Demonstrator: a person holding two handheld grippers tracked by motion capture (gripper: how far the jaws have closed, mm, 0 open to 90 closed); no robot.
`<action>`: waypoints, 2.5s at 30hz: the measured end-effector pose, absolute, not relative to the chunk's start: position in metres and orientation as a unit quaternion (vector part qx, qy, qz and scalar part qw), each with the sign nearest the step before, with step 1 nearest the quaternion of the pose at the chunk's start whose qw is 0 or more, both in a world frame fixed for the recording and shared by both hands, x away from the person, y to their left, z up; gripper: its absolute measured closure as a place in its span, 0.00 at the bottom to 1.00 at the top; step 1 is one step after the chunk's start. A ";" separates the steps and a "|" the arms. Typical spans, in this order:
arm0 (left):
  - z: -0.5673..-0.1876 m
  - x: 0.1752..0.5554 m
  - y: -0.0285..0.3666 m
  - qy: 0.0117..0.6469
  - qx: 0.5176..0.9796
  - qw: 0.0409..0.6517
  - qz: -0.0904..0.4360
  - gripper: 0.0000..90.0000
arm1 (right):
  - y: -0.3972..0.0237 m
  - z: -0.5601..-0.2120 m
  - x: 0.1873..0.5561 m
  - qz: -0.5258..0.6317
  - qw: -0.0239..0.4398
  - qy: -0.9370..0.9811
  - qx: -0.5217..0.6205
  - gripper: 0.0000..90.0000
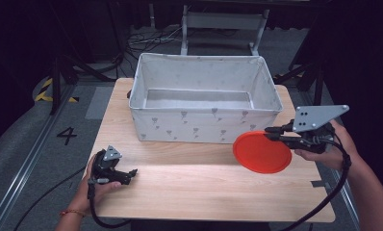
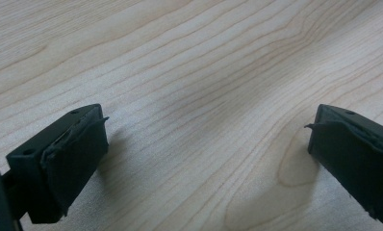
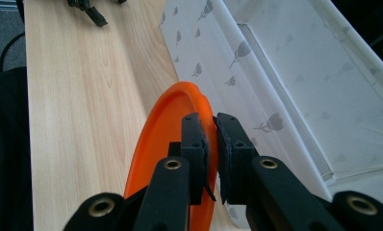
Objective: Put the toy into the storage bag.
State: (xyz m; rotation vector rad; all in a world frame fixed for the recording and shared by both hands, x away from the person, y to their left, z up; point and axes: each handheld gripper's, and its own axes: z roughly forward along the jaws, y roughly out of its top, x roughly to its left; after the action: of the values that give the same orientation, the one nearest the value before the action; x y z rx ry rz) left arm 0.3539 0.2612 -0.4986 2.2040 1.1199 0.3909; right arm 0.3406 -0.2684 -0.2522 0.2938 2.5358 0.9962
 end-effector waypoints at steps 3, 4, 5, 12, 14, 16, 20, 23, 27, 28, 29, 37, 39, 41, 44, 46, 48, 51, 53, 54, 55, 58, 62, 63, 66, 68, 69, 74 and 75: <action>-0.499 0.354 0.261 0.425 0.836 0.314 0.148 0.01 | -0.267 -0.239 0.345 0.354 0.202 0.907 0.102 0.92; -0.499 0.354 0.261 0.425 0.836 0.314 0.148 0.01 | -0.267 -0.239 0.345 0.354 0.202 0.907 0.102 0.92; -0.499 0.354 0.261 0.425 0.836 0.314 0.147 0.01 | -0.266 -0.232 0.346 0.351 0.208 0.908 0.097 0.92; -0.499 0.354 0.261 0.426 0.836 0.314 0.148 0.01 | -0.268 -0.209 0.353 0.362 0.225 0.899 0.097 0.92; -0.499 0.354 0.261 0.426 0.836 0.314 0.148 0.01 | -0.268 -0.208 0.355 0.362 0.226 0.899 0.099 0.92; -0.499 0.354 0.261 0.425 0.836 0.314 0.148 0.01 | -0.268 -0.202 0.362 0.359 0.228 0.899 0.103 0.92; -0.499 0.354 0.261 0.426 0.836 0.314 0.147 0.01 | -0.267 -0.191 0.373 0.352 0.233 0.900 0.110 0.92; -0.499 0.354 0.261 0.425 0.836 0.314 0.148 0.01 | -0.266 -0.184 0.378 0.347 0.239 0.900 0.110 0.92; -0.499 0.354 0.261 0.425 0.836 0.314 0.148 0.01 | -0.265 -0.171 0.388 0.335 0.247 0.902 0.112 0.92; -0.499 0.354 0.261 0.425 0.836 0.314 0.148 0.01 | -0.265 -0.168 0.391 0.335 0.250 0.901 0.115 0.92; -0.499 0.354 0.261 0.425 0.836 0.314 0.148 0.01 | -0.265 -0.166 0.393 0.334 0.254 0.900 0.115 0.92; -0.499 0.354 0.261 0.425 0.836 0.314 0.147 0.01 | -0.268 -0.153 0.417 0.335 0.269 0.894 0.129 0.92; -0.499 0.354 0.261 0.425 0.836 0.314 0.148 0.01 | -0.269 -0.150 0.425 0.342 0.278 0.887 0.138 0.92; -0.499 0.354 0.261 0.425 0.836 0.314 0.148 0.01 | -0.270 -0.147 0.433 0.342 0.285 0.884 0.141 0.92; -0.499 0.354 0.261 0.425 0.837 0.313 0.147 0.01 | -0.271 -0.145 0.444 0.342 0.287 0.882 0.152 0.92; -0.498 0.354 0.261 0.424 0.837 0.312 0.147 0.01 | -0.271 -0.144 0.451 0.344 0.288 0.880 0.155 0.92; -0.499 0.354 0.261 0.424 0.837 0.313 0.148 0.01 | -0.270 -0.145 0.459 0.345 0.289 0.879 0.160 0.92; -0.499 0.354 0.261 0.425 0.837 0.313 0.147 0.01 | -0.270 -0.149 0.468 0.342 0.286 0.880 0.166 0.92; -0.499 0.354 0.261 0.424 0.837 0.313 0.148 0.01 | -0.269 -0.155 0.478 0.343 0.284 0.879 0.171 0.92; -0.499 0.354 0.261 0.424 0.837 0.313 0.147 0.01 | -0.270 -0.156 0.481 0.345 0.283 0.878 0.173 0.92; -0.498 0.354 0.261 0.424 0.837 0.313 0.148 0.01 | -0.269 -0.159 0.484 0.346 0.280 0.878 0.174 0.92; -0.499 0.354 0.261 0.425 0.837 0.313 0.146 0.01 | -0.267 -0.168 0.493 0.343 0.275 0.882 0.172 0.92; -0.499 0.354 0.261 0.425 0.836 0.314 0.148 0.01 | -0.262 -0.178 0.501 0.340 0.263 0.887 0.168 0.92; -0.499 0.354 0.261 0.425 0.836 0.314 0.147 0.01 | -0.261 -0.180 0.503 0.340 0.263 0.887 0.167 0.92; -0.499 0.354 0.261 0.425 0.836 0.314 0.149 0.01 | -0.259 -0.189 0.509 0.338 0.259 0.890 0.165 0.92; -0.499 0.354 0.261 0.425 0.836 0.314 0.148 0.01 | -0.258 -0.195 0.511 0.334 0.253 0.893 0.165 0.92; -0.499 0.354 0.261 0.425 0.836 0.314 0.148 0.01 | -0.258 -0.197 0.512 0.332 0.251 0.894 0.164 0.92; -0.499 0.354 0.261 0.425 0.836 0.314 0.147 0.01 | -0.257 -0.207 0.512 0.326 0.245 0.900 0.156 0.92; -0.499 0.354 0.261 0.425 0.836 0.314 0.148 0.01 | -0.257 -0.209 0.512 0.328 0.242 0.900 0.155 0.92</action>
State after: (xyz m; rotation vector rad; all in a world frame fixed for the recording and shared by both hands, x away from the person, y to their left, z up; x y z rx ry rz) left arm 0.3539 0.2612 -0.4987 2.2035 1.1201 0.3905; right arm 0.5124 -0.2567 -0.2089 0.4242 2.4599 0.8980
